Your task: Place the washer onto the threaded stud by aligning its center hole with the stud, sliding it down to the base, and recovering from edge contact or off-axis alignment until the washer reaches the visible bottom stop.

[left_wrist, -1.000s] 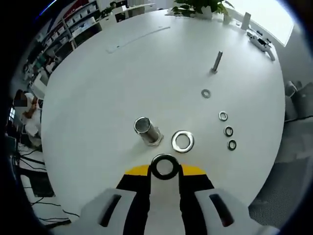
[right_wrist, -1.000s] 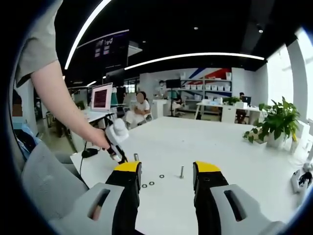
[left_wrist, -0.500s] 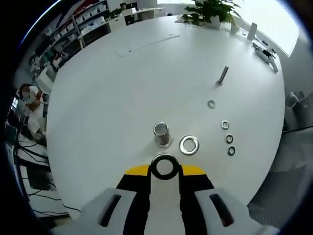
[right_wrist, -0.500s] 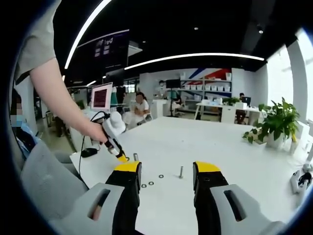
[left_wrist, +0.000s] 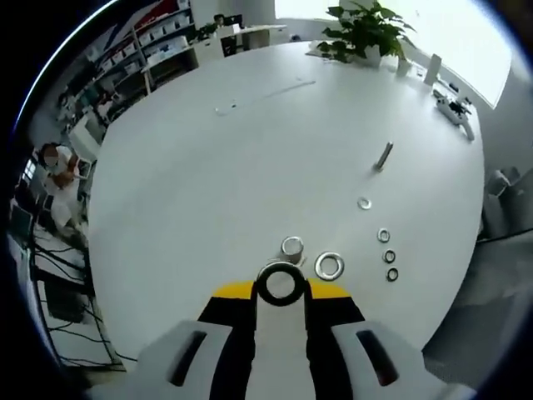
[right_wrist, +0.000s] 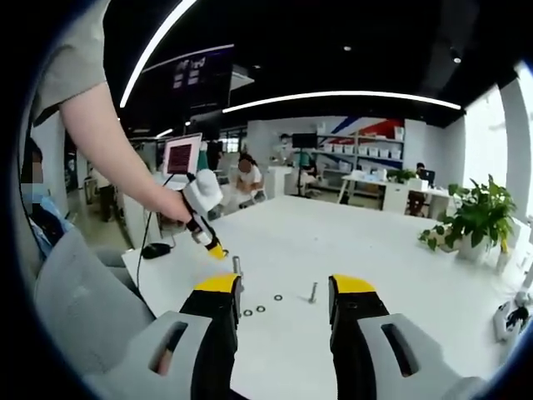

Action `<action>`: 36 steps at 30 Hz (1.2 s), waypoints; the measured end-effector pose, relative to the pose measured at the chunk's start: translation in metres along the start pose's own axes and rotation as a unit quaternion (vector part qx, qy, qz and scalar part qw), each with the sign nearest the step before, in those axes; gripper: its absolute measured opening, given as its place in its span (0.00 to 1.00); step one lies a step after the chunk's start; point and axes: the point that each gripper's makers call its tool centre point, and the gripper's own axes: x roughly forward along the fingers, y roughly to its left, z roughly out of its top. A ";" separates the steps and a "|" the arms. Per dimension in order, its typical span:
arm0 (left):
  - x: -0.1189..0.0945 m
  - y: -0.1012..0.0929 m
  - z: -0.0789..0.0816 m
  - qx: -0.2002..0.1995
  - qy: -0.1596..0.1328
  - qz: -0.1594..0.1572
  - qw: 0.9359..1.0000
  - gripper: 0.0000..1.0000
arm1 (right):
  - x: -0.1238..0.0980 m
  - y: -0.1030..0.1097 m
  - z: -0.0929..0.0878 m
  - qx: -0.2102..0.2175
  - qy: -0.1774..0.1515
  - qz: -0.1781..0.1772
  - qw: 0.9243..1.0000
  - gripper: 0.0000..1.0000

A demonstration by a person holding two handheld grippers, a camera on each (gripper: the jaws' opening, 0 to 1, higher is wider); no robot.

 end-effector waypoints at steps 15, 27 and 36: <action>0.008 -0.013 0.030 0.044 -0.004 -0.004 0.999 0.20 | -0.001 -0.003 -0.001 0.007 0.002 -0.005 1.000 0.44; 0.022 -0.017 0.023 0.113 0.038 0.001 0.993 0.20 | -0.001 -0.004 -0.002 0.006 0.003 -0.007 1.000 0.44; 0.028 -0.015 0.020 0.118 0.057 0.002 0.991 0.20 | -0.001 -0.003 -0.002 0.005 0.003 -0.007 1.000 0.44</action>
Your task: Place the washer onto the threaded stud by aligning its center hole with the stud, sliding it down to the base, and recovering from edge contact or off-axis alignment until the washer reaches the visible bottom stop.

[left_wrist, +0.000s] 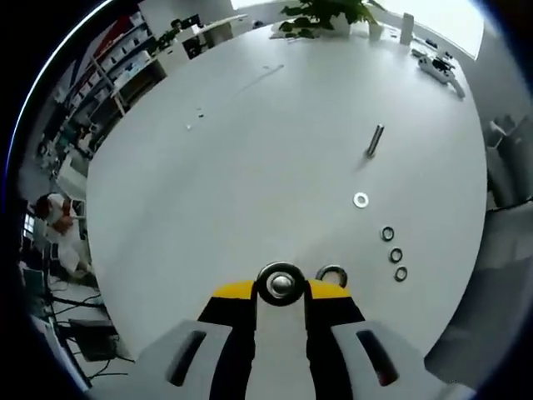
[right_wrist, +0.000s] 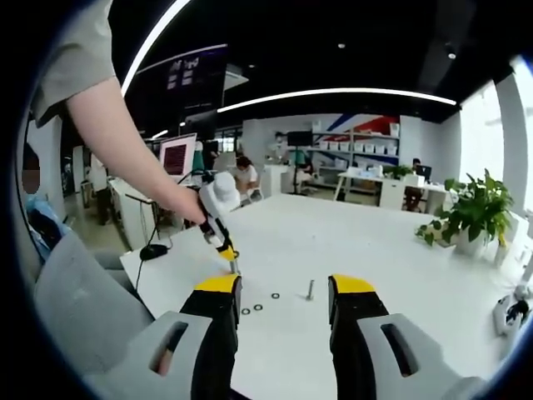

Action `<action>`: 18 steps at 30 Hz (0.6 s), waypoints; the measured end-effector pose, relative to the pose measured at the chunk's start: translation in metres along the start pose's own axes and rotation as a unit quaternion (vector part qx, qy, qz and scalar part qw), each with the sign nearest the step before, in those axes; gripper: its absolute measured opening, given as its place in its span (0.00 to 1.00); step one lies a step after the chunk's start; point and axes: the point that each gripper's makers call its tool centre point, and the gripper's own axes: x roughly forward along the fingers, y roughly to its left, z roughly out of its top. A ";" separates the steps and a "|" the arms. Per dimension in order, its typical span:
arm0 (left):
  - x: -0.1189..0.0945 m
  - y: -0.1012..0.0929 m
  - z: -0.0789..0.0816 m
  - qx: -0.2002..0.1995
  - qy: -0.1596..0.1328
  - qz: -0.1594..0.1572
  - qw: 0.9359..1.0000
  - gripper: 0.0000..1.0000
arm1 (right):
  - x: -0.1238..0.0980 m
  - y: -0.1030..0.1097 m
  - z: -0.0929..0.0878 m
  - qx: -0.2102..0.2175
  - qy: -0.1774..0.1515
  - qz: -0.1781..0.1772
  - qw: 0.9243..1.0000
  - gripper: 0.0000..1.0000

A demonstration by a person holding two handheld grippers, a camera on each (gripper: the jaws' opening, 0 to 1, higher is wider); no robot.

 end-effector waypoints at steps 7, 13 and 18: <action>0.003 -0.001 -0.002 0.012 0.012 0.000 1.000 0.20 | 0.000 0.000 0.001 -0.001 -0.001 0.000 1.000 0.44; 0.006 -0.002 -0.003 0.013 0.018 0.004 1.000 0.20 | 0.000 0.001 0.000 -0.001 -0.001 0.001 1.000 0.44; 0.008 -0.002 -0.004 0.016 0.022 0.006 1.000 0.20 | 0.000 0.002 0.000 -0.004 0.001 0.003 1.000 0.44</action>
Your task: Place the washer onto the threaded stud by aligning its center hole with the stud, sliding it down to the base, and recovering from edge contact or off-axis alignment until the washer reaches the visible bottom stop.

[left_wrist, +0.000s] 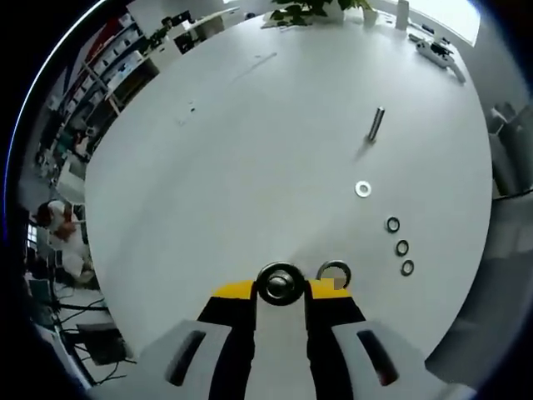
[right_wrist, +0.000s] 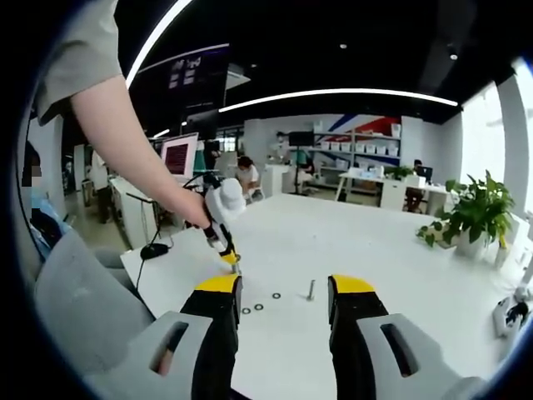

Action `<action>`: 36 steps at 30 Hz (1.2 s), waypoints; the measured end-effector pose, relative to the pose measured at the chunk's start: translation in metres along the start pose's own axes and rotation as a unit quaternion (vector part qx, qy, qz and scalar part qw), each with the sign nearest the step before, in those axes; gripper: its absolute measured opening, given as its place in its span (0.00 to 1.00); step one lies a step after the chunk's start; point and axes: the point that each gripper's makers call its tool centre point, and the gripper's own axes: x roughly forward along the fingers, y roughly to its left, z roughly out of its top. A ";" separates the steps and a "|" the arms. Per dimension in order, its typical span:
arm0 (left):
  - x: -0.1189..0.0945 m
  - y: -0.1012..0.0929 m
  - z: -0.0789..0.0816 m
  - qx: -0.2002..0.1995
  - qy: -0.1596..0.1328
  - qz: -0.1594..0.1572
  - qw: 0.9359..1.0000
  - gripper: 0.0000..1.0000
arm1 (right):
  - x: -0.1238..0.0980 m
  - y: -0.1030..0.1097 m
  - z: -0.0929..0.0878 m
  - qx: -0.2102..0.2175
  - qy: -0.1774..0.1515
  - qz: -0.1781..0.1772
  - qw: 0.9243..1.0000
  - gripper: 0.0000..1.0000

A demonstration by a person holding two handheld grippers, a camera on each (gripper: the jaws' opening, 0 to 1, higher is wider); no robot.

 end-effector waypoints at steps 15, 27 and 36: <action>-0.008 0.000 0.005 -0.010 -0.016 0.010 1.000 0.22 | 0.000 0.000 0.000 -0.002 0.000 -0.001 1.000 0.44; -0.025 -0.001 -0.002 -0.053 -0.037 0.013 0.998 0.21 | 0.000 0.002 0.001 -0.004 -0.001 0.005 1.000 0.43; -0.049 0.002 0.000 -0.085 -0.080 0.021 0.993 0.22 | 0.000 0.004 0.000 -0.004 0.001 0.009 1.000 0.43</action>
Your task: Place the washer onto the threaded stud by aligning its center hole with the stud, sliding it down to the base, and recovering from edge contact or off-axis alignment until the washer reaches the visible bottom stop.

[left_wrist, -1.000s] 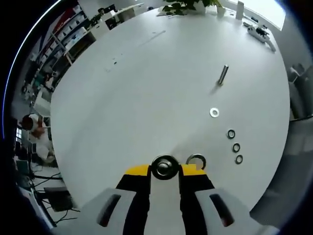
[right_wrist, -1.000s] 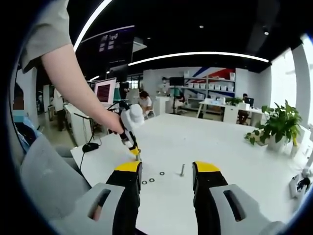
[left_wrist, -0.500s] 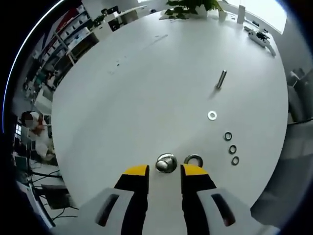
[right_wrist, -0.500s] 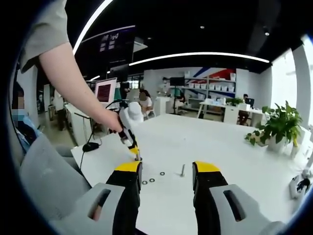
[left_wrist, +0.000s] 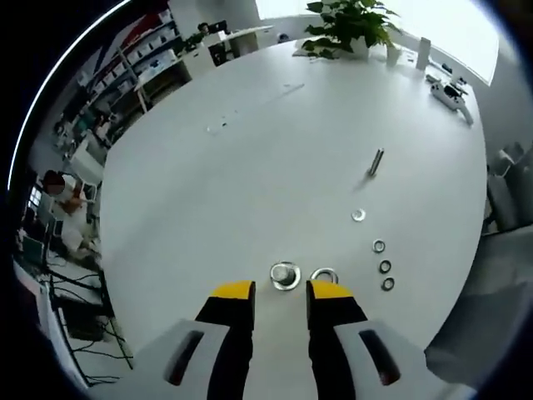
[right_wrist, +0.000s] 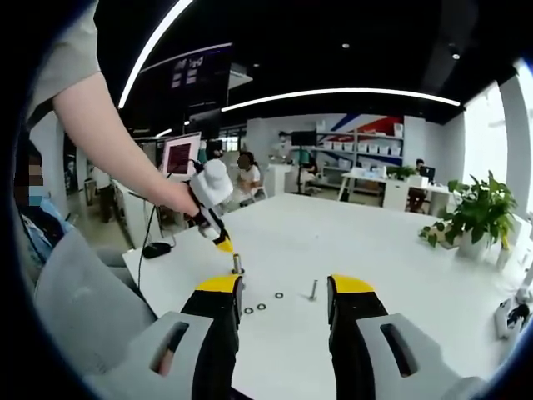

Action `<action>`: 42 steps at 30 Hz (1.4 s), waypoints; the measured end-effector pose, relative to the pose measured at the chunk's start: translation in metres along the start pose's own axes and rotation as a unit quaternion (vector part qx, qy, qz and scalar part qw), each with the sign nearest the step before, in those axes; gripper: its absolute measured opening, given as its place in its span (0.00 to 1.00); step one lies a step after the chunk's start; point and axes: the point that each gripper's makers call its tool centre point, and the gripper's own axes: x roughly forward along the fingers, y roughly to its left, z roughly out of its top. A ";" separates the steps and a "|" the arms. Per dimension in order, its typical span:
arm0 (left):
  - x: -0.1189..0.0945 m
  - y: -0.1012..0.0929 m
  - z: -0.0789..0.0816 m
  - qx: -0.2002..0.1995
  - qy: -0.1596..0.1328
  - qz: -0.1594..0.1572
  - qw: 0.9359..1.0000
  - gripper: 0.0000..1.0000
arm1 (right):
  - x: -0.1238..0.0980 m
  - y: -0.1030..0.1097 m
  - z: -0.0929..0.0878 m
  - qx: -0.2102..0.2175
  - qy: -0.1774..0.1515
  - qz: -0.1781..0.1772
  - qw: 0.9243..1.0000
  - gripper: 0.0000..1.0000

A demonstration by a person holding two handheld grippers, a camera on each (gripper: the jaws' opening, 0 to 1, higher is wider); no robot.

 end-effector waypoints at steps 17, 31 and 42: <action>-0.018 0.009 -0.006 -0.080 -0.071 0.005 0.994 0.23 | 0.002 0.006 -0.002 -0.014 0.007 0.011 1.000 0.43; -0.019 0.003 0.000 -0.093 -0.126 -0.003 0.988 0.24 | 0.003 0.010 -0.005 -0.023 0.015 0.020 0.999 0.42; -0.024 0.003 -0.002 -0.103 -0.141 0.006 0.985 0.24 | 0.003 0.012 -0.004 -0.024 0.012 0.024 0.999 0.42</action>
